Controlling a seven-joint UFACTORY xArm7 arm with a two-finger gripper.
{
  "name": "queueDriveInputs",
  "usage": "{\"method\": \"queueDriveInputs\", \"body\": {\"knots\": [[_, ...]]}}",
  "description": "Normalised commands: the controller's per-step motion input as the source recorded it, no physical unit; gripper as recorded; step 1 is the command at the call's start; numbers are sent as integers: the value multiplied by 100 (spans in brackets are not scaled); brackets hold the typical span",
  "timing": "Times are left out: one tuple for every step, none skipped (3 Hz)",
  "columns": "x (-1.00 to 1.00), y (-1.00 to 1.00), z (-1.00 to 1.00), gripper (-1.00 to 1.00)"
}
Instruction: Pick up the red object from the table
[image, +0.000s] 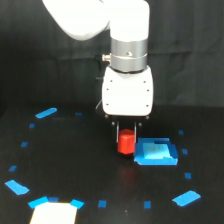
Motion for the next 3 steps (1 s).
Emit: {"method": "queueDriveInputs", "body": {"knots": [[5,-37,100,-91],[79,100,100,-100],[70,75,100,-69]]}}
